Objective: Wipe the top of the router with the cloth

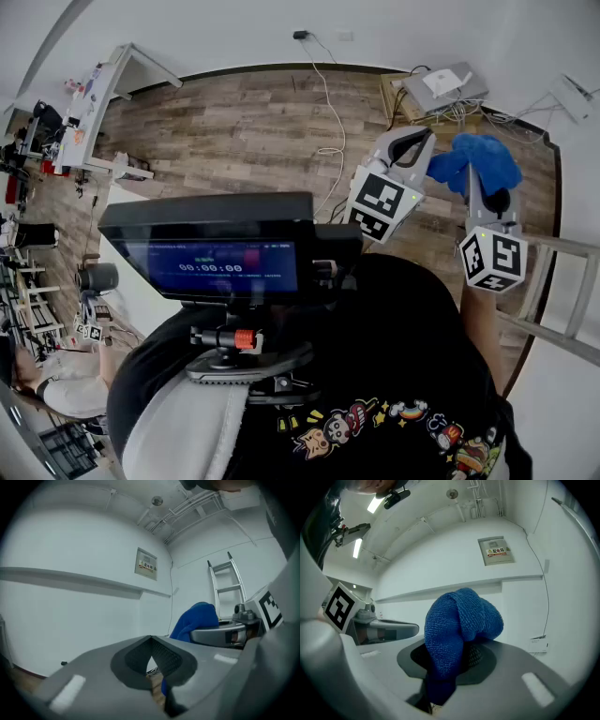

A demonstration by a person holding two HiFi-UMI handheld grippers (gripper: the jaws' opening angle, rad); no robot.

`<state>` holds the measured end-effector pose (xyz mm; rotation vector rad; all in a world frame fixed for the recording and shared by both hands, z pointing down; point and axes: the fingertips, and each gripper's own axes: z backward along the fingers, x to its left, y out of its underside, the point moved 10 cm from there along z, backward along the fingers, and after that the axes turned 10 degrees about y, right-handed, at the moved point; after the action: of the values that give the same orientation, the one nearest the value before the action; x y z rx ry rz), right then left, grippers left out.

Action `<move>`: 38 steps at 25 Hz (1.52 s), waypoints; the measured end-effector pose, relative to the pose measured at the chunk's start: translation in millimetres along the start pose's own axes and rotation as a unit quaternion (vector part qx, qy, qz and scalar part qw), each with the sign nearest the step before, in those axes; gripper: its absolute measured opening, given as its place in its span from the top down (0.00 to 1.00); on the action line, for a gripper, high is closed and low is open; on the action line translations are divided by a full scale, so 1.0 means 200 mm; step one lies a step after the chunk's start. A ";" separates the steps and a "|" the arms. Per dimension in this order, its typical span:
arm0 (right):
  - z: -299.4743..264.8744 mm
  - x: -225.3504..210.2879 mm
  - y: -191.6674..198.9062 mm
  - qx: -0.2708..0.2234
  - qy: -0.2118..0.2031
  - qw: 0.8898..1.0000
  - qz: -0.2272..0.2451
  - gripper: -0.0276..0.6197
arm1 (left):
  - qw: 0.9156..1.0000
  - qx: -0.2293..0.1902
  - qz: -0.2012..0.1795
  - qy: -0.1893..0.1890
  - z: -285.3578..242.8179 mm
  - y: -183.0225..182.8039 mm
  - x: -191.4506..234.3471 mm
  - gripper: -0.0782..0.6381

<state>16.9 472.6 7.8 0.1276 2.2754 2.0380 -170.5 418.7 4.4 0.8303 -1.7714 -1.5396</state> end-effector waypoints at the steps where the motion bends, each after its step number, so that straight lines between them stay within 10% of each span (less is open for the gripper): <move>1: -0.03 -0.01 0.00 -0.002 0.003 1.000 -0.002 0.77 | 1.000 -0.001 -0.004 0.004 -0.02 -0.01 0.01 0.89; 30: -0.24 -0.75 0.16 0.036 -0.036 0.999 -0.010 0.76 | 0.999 0.031 0.028 -0.027 -0.72 0.16 -0.18 0.89; 38: -0.56 -0.74 0.15 0.050 -0.032 0.998 -0.017 0.76 | 0.998 0.034 0.039 -0.031 -0.84 0.12 0.11 0.89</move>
<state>151.5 348.8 50.7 0.1552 2.3245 1.8764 -50.9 305.2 47.9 0.7446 -1.8882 -1.4753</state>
